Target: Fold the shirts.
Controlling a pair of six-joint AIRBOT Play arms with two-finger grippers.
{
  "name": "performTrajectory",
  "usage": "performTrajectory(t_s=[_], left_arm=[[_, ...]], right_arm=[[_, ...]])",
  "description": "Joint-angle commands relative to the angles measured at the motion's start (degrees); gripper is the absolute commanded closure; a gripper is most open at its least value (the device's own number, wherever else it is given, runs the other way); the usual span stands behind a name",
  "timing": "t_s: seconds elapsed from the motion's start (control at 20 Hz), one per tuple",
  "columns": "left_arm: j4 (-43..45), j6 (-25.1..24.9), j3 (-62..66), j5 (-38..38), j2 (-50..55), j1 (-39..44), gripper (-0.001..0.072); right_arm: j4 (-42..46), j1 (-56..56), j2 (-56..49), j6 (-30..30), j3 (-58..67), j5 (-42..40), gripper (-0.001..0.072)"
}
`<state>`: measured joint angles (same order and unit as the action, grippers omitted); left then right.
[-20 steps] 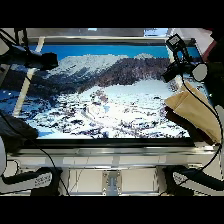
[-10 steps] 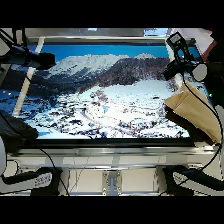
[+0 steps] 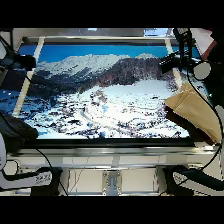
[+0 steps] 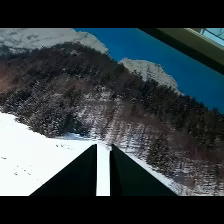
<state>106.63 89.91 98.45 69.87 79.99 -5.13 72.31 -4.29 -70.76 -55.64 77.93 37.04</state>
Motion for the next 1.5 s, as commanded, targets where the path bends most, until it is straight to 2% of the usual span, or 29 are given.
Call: performTrajectory(t_s=[0.0, 0.1, 0.2, 0.35, 0.4, 0.45, 0.6, 0.7, 1.05, 1.1, 1.15, 1.35, 1.45], left_arm=[[7.85, 8.04, -0.02, 3.76, 2.86, -10.12, 0.0201], [6.64, 9.86, -0.02, 5.01, 4.37, -18.71, 0.0201], [1.07, 12.74, -0.02, 6.12, 5.88, -27.67, 0.0201], [-8.24, 12.02, -0.02, 9.99, 9.03, -39.23, 0.0193], [-9.64, 11.23, -0.02, 11.04, 10.23, -42.07, 0.0148], [-9.97, 10.29, -0.02, 12.24, 11.45, -44.28, 0.007], [-10.67, 9.03, -0.15, 15.89, 15.3, -48.98, 0.0059], [-14.69, 8.59, -1.25, 17.51, 17.57, -51.19, 0.0059], [-31.45, 5.18, -2.64, 14.6, 24.41, -51.93, 0.0076], [-35.52, 3.61, -2.64, 13.31, 24.94, -51.91, 0.028], [-40.0, 1.97, -2.64, 12.33, 25.05, -51.89, 0.0694], [-70.77, -11.1, -2.62, 13.05, 24.98, -49.37, 0.0696], [-80.19, -14.95, -2.62, 14.23, 24.98, -44.09, 0.0696]], right_arm=[[-12.24, 0.02, 0.07, -0.07, -0.02, 0.15, 0.058], [-15.87, 0.02, 0.07, -0.09, -0.02, 0.33, 0.058], [-17.18, 0.02, 0.07, -0.09, -0.02, 0.72, 0.0579], [-17.09, 0.02, 0.07, -0.07, -0.02, 1.81, 0.0579], [-17.14, 0.02, 0.07, -0.07, -0.02, 1.97, 0.058], [-17.07, 0.02, 0.07, -0.04, -0.02, 2.01, 0.058], [-17.07, 0.02, 0.07, -0.07, -0.02, 2.56, 0.058], [-17.09, 0.02, 0.07, -0.07, -0.02, 2.58, 0.058], [-19.34, 0.02, 0.07, -0.5, -0.02, 4.26, 0.058], [-19.96, 0.02, 0.07, -0.5, -0.02, 4.22, 0.058], [-20.15, 0.02, 0.07, -0.5, -0.02, 4.17, 0.058], [-20.83, 0.02, 0.07, -0.5, 0.0, 3.8, 0.058], [-21.09, 0.02, 0.07, -0.46, 0.0, 3.78, 0.0581]])
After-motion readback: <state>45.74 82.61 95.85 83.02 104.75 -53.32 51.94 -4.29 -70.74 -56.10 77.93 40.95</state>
